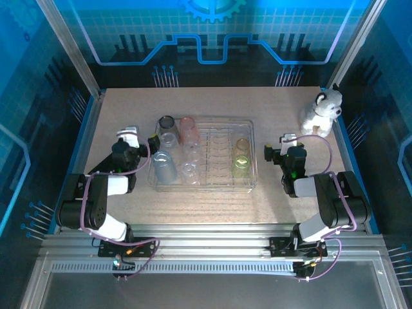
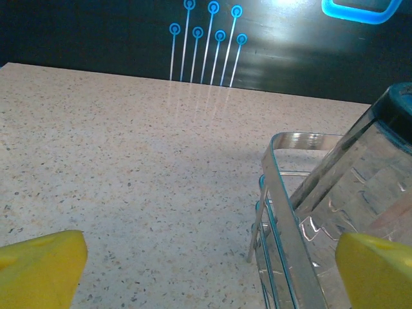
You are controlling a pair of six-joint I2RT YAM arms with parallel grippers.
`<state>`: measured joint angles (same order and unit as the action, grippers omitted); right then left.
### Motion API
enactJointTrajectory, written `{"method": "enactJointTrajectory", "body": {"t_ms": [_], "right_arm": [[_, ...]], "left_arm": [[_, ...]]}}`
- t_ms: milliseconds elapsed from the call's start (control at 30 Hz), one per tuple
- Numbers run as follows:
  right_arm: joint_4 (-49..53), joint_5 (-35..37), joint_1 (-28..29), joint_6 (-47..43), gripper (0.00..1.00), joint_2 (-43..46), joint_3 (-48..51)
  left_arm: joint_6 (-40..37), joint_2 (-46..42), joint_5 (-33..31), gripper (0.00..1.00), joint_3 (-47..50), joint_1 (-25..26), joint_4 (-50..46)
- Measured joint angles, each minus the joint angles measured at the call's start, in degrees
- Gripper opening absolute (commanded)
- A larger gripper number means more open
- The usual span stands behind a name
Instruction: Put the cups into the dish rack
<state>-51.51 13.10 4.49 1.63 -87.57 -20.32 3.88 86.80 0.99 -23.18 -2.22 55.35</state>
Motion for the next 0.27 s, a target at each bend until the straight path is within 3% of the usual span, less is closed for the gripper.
{"method": "enactJointTrajectory", "body": {"t_ms": [267], "right_arm": [[2.1,-7.8,-0.7,-1.6,1.00,-0.1,-2.0]], "left_arm": [[0.0,0.0,-0.8,0.99,0.0,0.2,0.1]]}}
